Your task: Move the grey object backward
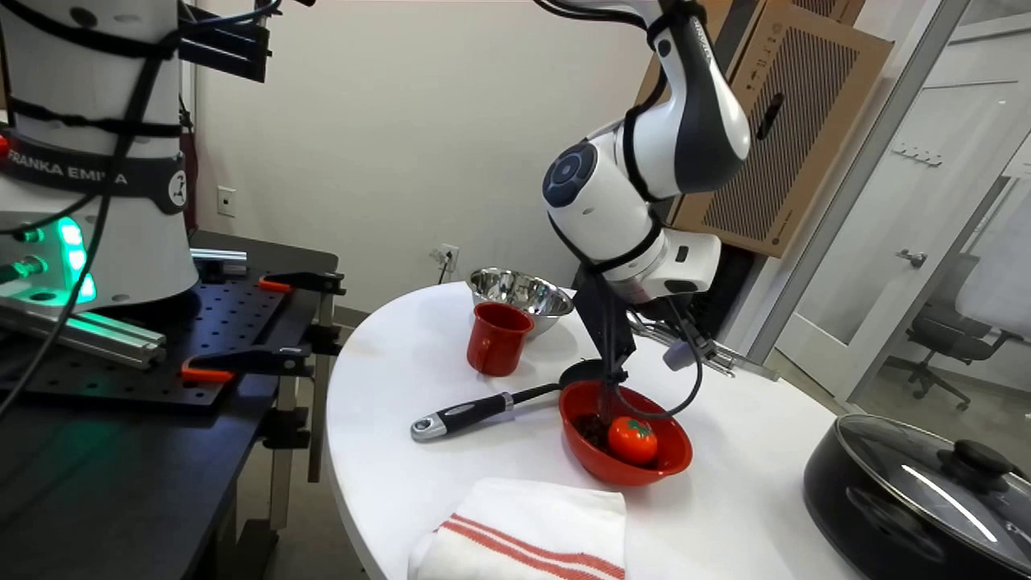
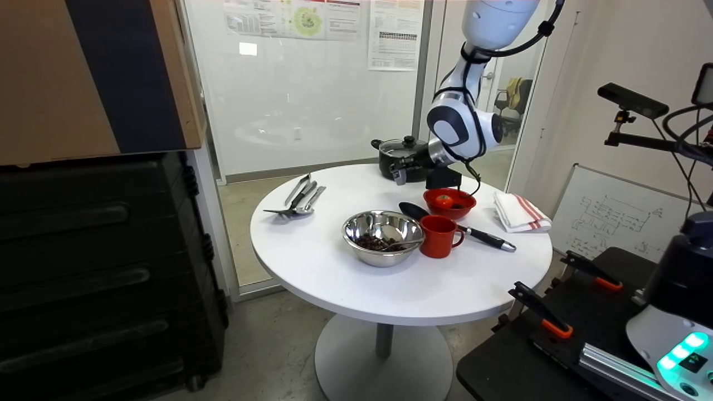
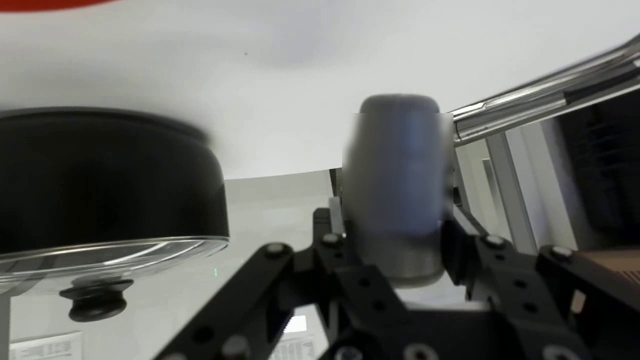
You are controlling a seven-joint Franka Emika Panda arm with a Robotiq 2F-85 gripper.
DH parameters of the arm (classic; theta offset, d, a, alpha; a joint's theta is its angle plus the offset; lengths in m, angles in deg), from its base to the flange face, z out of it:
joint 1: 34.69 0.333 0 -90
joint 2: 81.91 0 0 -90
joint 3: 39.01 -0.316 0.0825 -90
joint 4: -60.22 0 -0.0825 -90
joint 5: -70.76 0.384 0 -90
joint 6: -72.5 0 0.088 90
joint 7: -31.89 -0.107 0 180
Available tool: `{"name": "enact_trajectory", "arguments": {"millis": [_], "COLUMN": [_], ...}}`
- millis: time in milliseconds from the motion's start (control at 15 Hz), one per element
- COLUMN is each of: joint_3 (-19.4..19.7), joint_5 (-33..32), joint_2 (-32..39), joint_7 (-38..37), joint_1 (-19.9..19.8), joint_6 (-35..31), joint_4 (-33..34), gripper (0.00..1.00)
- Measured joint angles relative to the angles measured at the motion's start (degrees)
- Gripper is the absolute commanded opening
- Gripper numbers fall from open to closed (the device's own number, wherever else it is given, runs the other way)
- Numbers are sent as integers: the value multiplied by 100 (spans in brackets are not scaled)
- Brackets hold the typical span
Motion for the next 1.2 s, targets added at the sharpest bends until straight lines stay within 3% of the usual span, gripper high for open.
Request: {"name": "enact_trajectory", "arguments": {"millis": [200, 267, 333, 400, 667, 800, 1200], "joint_3": [-290, -368, -441, -510, -796, -749, -702], "joint_5": [0, -1, -1, -1, -2, -1, -1], "joint_2": [29, 29, 29, 28, 28, 33, 33], "joint_7": [675, 871, 1046, 1197, 1571, 1574, 1572], "joint_1": [-355, -474, -593, -700, -1077, -1057, -969], "joint_6": [209, 295, 384, 463, 727, 894, 1055], "joint_4": [20, 31, 38, 40, 35, 19, 19], "gripper": [19, 36, 37, 63, 85, 98, 100]}}
